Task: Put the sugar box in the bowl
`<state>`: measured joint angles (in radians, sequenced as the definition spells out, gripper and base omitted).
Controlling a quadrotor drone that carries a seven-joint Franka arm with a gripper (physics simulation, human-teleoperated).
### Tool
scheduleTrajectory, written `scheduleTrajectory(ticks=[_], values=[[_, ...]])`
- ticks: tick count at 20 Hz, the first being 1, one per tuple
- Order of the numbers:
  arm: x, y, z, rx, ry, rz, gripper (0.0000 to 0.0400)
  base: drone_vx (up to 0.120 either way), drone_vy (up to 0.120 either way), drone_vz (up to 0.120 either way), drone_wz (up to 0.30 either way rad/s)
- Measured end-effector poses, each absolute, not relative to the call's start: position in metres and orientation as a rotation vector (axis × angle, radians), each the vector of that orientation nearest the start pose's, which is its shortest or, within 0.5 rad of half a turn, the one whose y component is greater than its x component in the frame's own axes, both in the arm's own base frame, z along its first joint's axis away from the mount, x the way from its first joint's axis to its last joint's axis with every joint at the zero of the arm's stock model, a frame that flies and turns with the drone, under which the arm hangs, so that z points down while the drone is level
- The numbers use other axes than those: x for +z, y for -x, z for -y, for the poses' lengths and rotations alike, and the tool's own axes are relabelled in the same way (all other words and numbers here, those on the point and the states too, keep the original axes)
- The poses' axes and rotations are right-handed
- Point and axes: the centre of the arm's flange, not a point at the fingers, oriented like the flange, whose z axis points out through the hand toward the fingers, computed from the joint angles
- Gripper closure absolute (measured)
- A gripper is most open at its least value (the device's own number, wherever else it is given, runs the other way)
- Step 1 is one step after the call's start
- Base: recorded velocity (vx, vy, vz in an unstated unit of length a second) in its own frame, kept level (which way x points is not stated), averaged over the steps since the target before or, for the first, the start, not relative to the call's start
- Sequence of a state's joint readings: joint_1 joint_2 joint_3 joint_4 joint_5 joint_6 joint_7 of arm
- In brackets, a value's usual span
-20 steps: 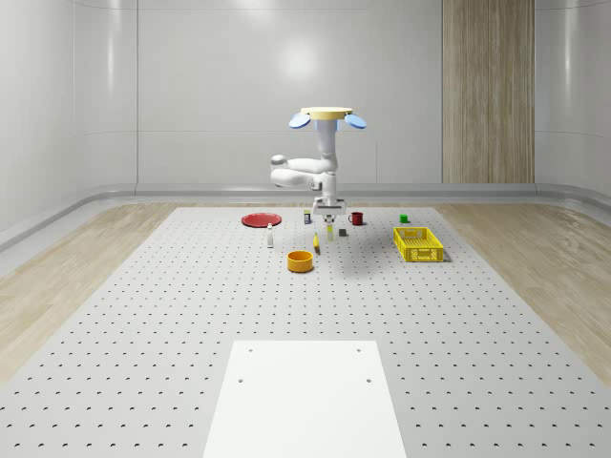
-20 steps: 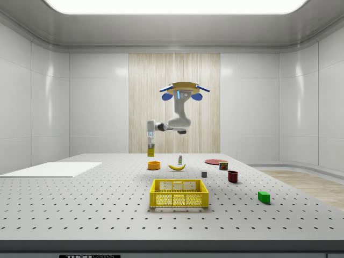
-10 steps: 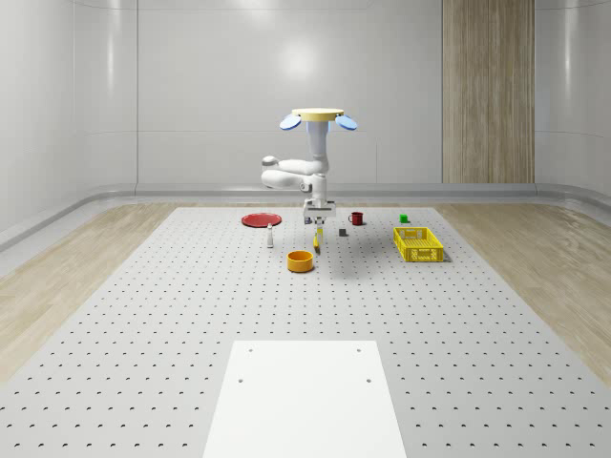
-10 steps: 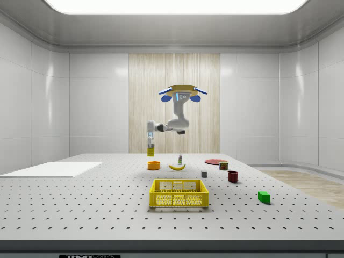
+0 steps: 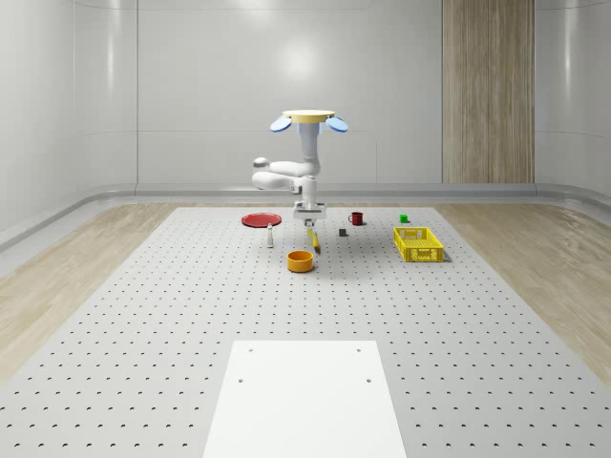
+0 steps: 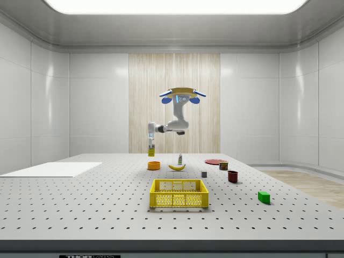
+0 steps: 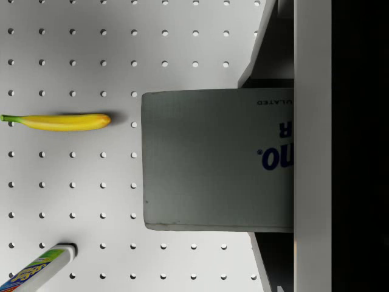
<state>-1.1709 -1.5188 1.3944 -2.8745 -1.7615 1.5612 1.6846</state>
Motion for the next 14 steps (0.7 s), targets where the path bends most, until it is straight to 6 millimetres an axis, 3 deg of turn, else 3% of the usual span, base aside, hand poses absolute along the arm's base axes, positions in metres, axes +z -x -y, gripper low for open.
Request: scheduleTrajectory(ticks=[5,8,11,14], values=[[0.4849,-0.3069,-0.0003,0.777,0.008,-0.005,0.0232,0.0,-0.12,-0.032,0.0],[0.4849,-0.3069,-0.0003,0.777,0.008,-0.005,0.0232,0.0,-0.027,0.0,0.0],[0.4849,-0.3069,-0.0003,0.777,0.008,-0.005,0.0232,0.0,-0.12,0.0,0.0],[0.4874,-0.3069,-0.0004,0.777,0.008,-0.005,0.0232,0.0,0.0,0.0,0.0]])
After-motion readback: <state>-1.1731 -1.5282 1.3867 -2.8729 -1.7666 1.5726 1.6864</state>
